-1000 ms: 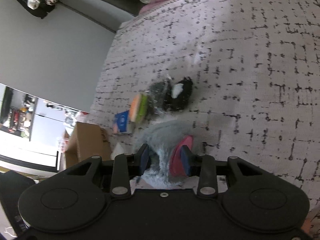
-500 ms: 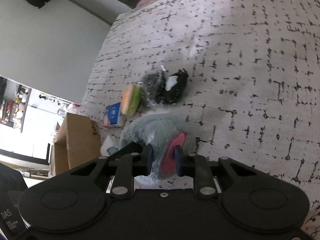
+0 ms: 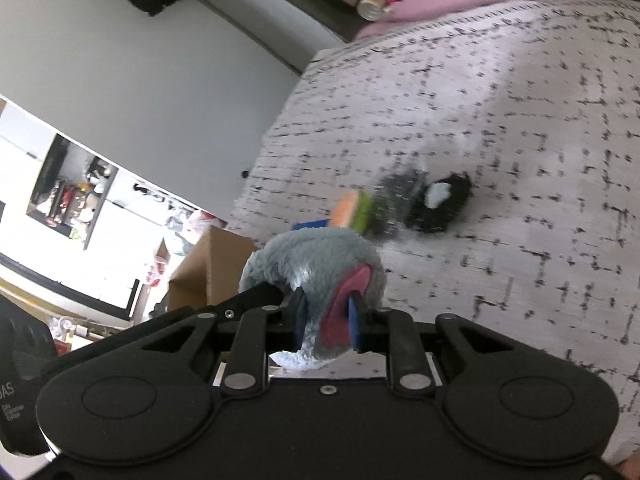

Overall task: Organize soft objects
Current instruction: 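Lift the grey plush with both grippers and carry it over the cardboard box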

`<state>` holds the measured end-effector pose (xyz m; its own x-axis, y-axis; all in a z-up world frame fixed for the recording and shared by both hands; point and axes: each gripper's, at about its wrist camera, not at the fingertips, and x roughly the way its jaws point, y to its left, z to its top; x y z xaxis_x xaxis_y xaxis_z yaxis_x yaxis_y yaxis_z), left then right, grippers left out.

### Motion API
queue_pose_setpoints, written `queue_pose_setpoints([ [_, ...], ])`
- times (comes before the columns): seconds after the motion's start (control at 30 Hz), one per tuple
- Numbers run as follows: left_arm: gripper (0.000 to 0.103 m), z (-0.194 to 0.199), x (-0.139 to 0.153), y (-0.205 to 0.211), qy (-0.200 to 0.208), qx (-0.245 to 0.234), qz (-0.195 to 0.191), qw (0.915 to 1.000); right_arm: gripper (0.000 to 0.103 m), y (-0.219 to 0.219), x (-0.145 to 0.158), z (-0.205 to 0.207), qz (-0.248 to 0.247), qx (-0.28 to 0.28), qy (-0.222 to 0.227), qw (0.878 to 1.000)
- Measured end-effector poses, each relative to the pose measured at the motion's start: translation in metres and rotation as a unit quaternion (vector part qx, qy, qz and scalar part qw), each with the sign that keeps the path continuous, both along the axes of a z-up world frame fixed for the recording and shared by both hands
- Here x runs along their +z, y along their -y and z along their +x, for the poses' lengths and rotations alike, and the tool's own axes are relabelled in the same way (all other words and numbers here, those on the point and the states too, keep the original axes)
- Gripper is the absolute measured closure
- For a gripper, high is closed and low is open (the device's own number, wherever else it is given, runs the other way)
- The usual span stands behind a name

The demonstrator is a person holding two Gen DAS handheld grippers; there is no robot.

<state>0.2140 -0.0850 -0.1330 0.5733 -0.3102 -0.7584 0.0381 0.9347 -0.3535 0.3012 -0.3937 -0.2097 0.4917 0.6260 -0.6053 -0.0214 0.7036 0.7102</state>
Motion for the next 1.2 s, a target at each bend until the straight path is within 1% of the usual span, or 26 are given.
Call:
queue_pose_setpoints([
  [0.37, 0.079, -0.010, 0.032, -0.043, 0.027, 0.031, 0.009, 0.9991, 0.082, -0.042, 0.025, 0.004, 0.014, 0.042, 0.042, 0.998],
  [0.6, 0.079, -0.018, 0.042, -0.073, 0.042, 0.051, 0.012, 0.9977, 0.082, -0.071, 0.035, 0.003, 0.020, 0.072, 0.067, 0.995],
  [1.0, 0.079, -0.027, 0.046, -0.122, 0.051, 0.089, 0.015, 0.9946, 0.082, -0.121, 0.038, 0.004, 0.030, 0.111, 0.086, 0.990],
  [1.2, 0.079, -0.029, 0.041, -0.150, 0.042, 0.111, 0.007, 0.9929, 0.082, -0.147, 0.037, 0.002, 0.025, 0.129, 0.088, 0.987],
])
